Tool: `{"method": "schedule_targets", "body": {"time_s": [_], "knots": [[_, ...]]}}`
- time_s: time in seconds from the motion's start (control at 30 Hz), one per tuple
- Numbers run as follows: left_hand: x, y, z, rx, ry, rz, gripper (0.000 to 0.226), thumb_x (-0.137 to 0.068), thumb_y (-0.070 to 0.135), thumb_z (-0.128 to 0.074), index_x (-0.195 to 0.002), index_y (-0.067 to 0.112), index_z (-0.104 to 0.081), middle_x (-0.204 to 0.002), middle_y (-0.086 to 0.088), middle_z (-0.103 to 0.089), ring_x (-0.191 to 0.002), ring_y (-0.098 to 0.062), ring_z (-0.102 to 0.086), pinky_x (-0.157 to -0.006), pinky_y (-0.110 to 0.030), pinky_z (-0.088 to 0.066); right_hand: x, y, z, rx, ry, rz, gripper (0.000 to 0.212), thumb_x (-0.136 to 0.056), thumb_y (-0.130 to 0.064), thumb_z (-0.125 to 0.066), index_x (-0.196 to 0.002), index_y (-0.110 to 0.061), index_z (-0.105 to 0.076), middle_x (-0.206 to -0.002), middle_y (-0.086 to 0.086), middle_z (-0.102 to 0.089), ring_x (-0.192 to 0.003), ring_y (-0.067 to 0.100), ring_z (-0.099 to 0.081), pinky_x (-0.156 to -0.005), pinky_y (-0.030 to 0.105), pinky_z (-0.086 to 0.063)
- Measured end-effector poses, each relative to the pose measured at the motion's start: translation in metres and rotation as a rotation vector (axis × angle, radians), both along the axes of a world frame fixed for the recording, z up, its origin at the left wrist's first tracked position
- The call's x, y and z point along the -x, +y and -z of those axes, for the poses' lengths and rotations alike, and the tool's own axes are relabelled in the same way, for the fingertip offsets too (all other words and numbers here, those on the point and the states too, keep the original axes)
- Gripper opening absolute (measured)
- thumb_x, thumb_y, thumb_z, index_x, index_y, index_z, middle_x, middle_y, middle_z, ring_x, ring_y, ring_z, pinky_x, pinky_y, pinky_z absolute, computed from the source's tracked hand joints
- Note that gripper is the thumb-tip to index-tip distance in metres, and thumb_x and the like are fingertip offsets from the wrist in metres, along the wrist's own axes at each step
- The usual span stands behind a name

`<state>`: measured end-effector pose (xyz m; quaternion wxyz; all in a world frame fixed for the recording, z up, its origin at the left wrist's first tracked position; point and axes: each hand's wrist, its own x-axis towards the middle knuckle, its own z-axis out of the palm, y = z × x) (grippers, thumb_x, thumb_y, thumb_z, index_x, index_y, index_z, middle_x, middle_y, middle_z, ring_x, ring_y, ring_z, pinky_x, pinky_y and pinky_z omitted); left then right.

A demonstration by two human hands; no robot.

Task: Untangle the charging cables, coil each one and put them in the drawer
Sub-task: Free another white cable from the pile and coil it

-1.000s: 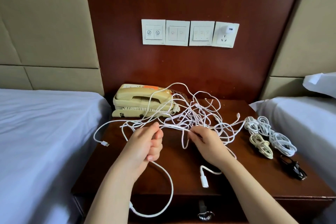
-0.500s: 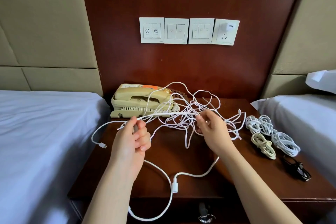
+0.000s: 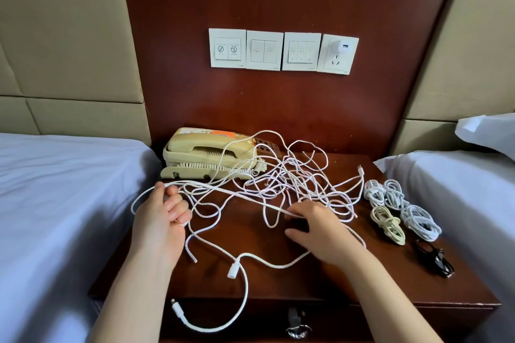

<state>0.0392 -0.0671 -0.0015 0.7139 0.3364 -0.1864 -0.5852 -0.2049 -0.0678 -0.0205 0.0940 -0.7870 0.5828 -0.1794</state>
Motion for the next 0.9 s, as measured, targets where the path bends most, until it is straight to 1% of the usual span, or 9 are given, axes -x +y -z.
{"method": "schedule_targets", "body": {"time_s": [0.07, 0.17, 0.3, 0.43, 0.53, 0.6, 0.7, 0.8, 0.9], "knots": [[-0.004, 0.000, 0.001, -0.005, 0.005, -0.021, 0.040, -0.103, 0.029, -0.025, -0.066, 0.018, -0.034, -0.033, 0.012, -0.025, -0.025, -0.005, -0.022, -0.029, -0.014, -0.018, -0.003, 0.005, 0.002, 0.149, 0.145, 0.122, 0.026, -0.093, -0.034, -0.055, -0.116, -0.024, -0.059, -0.118, -0.006, -0.053, -0.114, 0.015, -0.045, -0.094, 0.029, -0.036], [-0.005, 0.003, 0.002, -0.019, 0.024, -0.053, 0.040, -0.103, 0.029, -0.026, -0.066, 0.017, -0.034, -0.033, 0.011, -0.025, -0.025, -0.005, -0.022, -0.028, -0.014, -0.018, -0.001, 0.006, 0.002, 0.288, 0.172, 0.252, 0.025, -0.096, -0.036, -0.049, -0.108, -0.022, -0.066, -0.115, -0.005, -0.056, -0.111, 0.019, -0.046, -0.091, 0.030, -0.035], [0.002, 0.006, 0.003, -0.056, -0.013, -0.064, 0.040, -0.103, 0.028, -0.026, -0.066, 0.017, -0.035, -0.033, 0.012, -0.024, -0.024, -0.004, -0.021, -0.028, -0.014, -0.017, -0.002, -0.001, 0.007, 0.523, -0.072, 0.145, 0.008, -0.086, -0.017, -0.067, -0.082, -0.012, -0.070, -0.086, 0.000, -0.057, -0.080, 0.022, -0.052, -0.068, 0.032, -0.043], [0.017, 0.005, 0.006, -0.131, -0.137, -0.012, 0.041, -0.104, 0.025, -0.027, -0.066, 0.015, -0.036, -0.030, 0.011, -0.029, -0.023, -0.001, -0.024, -0.031, -0.013, -0.020, -0.016, 0.002, -0.002, 0.585, -0.318, -0.035, 0.014, -0.094, -0.020, -0.053, -0.087, -0.012, -0.063, -0.086, -0.005, -0.052, -0.071, 0.010, -0.051, -0.061, 0.021, -0.041], [0.017, 0.003, 0.009, -0.119, -0.122, 0.064, 0.039, -0.103, 0.020, -0.028, -0.066, 0.013, -0.038, -0.031, 0.011, -0.027, -0.022, -0.001, -0.021, -0.029, -0.010, -0.016, -0.030, 0.005, -0.004, 0.577, -0.344, -0.101, 0.020, -0.097, -0.026, -0.044, -0.086, -0.015, -0.057, -0.076, -0.010, -0.052, -0.063, 0.006, -0.047, -0.057, 0.021, -0.039], [0.017, 0.005, 0.007, -0.107, -0.135, 0.150, 0.035, -0.095, 0.014, -0.042, -0.060, 0.012, -0.045, -0.032, 0.010, -0.029, -0.022, -0.001, -0.023, -0.029, -0.008, -0.017, -0.039, 0.008, -0.008, 0.466, -0.416, -0.128, 0.020, -0.098, -0.026, -0.045, -0.082, -0.019, -0.055, -0.061, -0.014, -0.046, -0.054, 0.006, -0.042, -0.052, 0.019, -0.033], [0.022, 0.010, 0.004, -0.078, -0.330, 0.168, 0.042, -0.099, 0.020, -0.039, -0.058, 0.015, -0.039, -0.031, 0.009, -0.030, -0.025, 0.001, -0.025, -0.029, -0.009, -0.020, -0.042, 0.014, -0.017, 0.216, -0.571, -0.150, 0.019, -0.098, -0.020, -0.049, -0.083, -0.018, -0.060, -0.050, -0.013, -0.044, -0.047, 0.005, -0.038, -0.049, 0.016, -0.027], [0.021, 0.012, -0.003, -0.040, -0.346, 0.205, 0.040, -0.102, 0.024, -0.032, -0.065, 0.012, -0.039, -0.035, 0.011, -0.030, -0.025, 0.000, -0.023, -0.028, -0.010, -0.018, -0.037, 0.026, -0.025, 0.216, -0.698, -0.102, 0.017, -0.094, -0.013, -0.054, -0.100, -0.027, -0.061, -0.056, -0.007, -0.047, -0.048, 0.011, -0.038, -0.047, 0.021, -0.029], [0.016, 0.016, -0.010, -0.033, -0.277, 0.297, 0.038, -0.102, 0.023, -0.031, -0.067, 0.010, -0.040, -0.037, 0.008, -0.029, -0.025, -0.002, -0.022, -0.028, -0.009, -0.017, -0.038, 0.032, -0.026, 0.254, -0.756, -0.032, 0.042, -0.089, -0.010, -0.062, -0.126, -0.027, -0.050, -0.077, 0.002, -0.057, -0.059, 0.014, -0.047, -0.058, 0.024, -0.041]]}}
